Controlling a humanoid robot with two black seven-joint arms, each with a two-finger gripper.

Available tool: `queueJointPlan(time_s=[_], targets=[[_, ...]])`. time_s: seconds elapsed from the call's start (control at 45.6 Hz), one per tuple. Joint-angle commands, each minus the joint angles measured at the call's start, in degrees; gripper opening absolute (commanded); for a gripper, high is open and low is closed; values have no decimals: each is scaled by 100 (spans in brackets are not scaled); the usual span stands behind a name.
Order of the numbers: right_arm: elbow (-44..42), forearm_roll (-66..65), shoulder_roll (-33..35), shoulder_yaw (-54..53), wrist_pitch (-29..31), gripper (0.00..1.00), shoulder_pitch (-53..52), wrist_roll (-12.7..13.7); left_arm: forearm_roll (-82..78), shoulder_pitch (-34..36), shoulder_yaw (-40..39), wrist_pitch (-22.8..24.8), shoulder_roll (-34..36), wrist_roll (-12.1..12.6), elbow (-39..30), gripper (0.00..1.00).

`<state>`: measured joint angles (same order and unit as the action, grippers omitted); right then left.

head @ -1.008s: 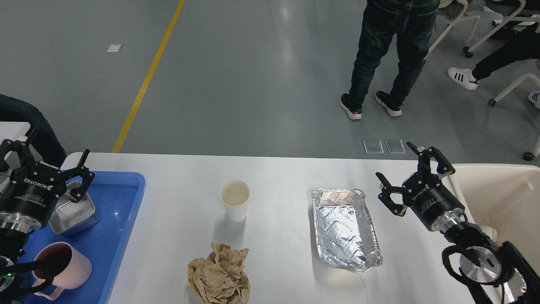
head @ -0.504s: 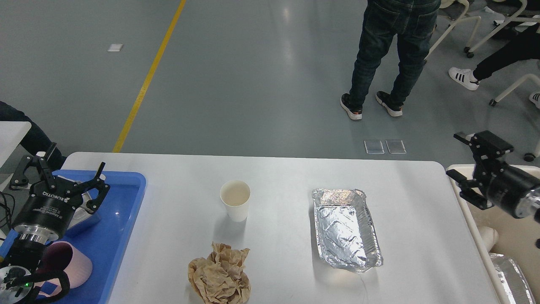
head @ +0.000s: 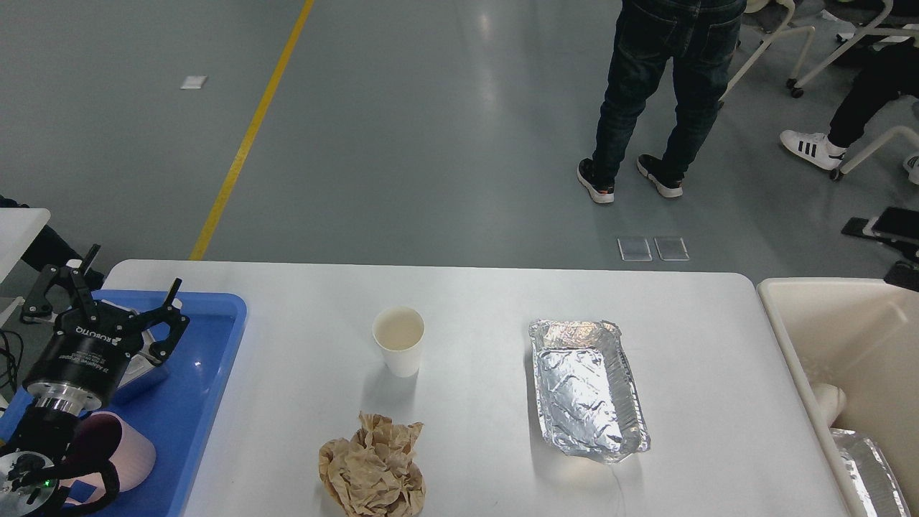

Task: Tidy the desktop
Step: 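Withdraw the right gripper and bring it down near the foil tray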

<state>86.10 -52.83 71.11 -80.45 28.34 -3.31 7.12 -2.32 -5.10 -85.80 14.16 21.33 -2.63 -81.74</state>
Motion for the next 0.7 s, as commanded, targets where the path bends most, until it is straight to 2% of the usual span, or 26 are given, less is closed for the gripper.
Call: queueJointPlan(time_s=[0.0, 0.175, 0.307, 0.416, 0.679], targets=[[415, -728, 553, 441, 128, 100, 32, 0, -6, -8, 1, -9, 11, 8, 35, 97], [1294, -1396, 1247, 749, 128, 100, 41, 0, -6, 1, 1, -1, 20, 8, 176, 97], [1304, -2037, 1634, 1452, 119, 100, 32, -18, -6, 9, 1, -1, 20, 8, 194, 97], [1304, -2600, 1652, 1699, 101, 100, 32, -132, -6, 1, 1, -1, 20, 8, 194, 97], [1295, -2697, 1564, 1699, 49, 100, -21, -124, -6, 18, 1, -18, 11, 8, 220, 97]])
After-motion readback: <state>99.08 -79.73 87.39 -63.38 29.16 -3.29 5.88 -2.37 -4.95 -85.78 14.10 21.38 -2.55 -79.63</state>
